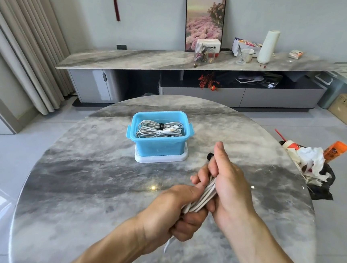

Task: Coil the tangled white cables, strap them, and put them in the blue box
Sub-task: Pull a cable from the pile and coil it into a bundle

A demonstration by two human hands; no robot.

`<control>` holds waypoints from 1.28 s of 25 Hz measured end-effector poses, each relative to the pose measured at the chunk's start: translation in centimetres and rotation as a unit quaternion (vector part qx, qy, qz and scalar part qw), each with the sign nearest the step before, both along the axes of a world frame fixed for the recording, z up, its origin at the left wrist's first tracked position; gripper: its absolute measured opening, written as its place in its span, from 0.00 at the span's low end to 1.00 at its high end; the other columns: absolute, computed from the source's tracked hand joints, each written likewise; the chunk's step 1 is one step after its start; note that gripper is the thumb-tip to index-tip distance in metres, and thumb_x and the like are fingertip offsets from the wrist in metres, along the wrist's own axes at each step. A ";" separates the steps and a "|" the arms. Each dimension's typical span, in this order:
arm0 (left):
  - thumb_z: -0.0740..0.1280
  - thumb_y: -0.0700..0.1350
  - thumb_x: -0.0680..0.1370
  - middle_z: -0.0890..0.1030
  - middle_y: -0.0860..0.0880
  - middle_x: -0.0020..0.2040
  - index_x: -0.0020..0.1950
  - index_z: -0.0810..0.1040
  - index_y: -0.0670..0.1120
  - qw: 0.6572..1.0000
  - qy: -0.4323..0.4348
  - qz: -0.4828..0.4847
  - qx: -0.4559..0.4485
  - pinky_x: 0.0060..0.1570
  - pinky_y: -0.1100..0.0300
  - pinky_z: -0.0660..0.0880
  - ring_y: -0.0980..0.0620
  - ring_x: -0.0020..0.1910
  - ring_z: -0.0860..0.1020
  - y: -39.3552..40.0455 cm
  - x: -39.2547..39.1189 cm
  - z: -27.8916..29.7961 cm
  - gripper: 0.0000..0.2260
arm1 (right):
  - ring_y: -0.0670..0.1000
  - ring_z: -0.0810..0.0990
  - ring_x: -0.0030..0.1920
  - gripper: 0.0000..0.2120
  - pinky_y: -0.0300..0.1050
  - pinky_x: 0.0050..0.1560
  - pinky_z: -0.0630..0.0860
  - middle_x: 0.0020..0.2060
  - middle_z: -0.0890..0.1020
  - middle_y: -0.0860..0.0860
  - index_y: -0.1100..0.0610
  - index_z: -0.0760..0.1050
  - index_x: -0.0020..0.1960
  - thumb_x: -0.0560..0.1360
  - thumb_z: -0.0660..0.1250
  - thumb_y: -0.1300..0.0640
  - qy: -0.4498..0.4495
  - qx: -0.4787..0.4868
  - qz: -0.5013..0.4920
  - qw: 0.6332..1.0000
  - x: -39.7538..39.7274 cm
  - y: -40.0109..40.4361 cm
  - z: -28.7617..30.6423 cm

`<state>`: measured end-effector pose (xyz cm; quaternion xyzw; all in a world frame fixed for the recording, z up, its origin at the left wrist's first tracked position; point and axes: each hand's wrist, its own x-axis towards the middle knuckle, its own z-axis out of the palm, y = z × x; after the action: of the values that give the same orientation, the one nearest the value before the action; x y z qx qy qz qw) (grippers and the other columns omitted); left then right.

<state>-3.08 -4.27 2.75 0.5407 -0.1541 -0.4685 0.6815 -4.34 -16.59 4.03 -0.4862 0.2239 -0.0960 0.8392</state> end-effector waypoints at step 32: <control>0.56 0.56 0.82 0.74 0.54 0.29 0.42 0.72 0.47 0.836 -0.528 0.083 0.125 0.34 0.57 0.71 0.56 0.29 0.72 2.2 3.6 -0.4 0.16 | 0.42 0.55 0.20 0.12 0.38 0.22 0.47 0.24 0.61 0.47 0.60 0.77 0.40 0.78 0.58 0.57 -0.093 0.083 0.143 0.982 -1.0 -5.6 2.0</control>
<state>0.54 -2.04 2.40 0.7975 -0.3855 -0.0689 0.4590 -5.34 -22.21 6.01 -0.4312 0.0806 -0.0010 0.8987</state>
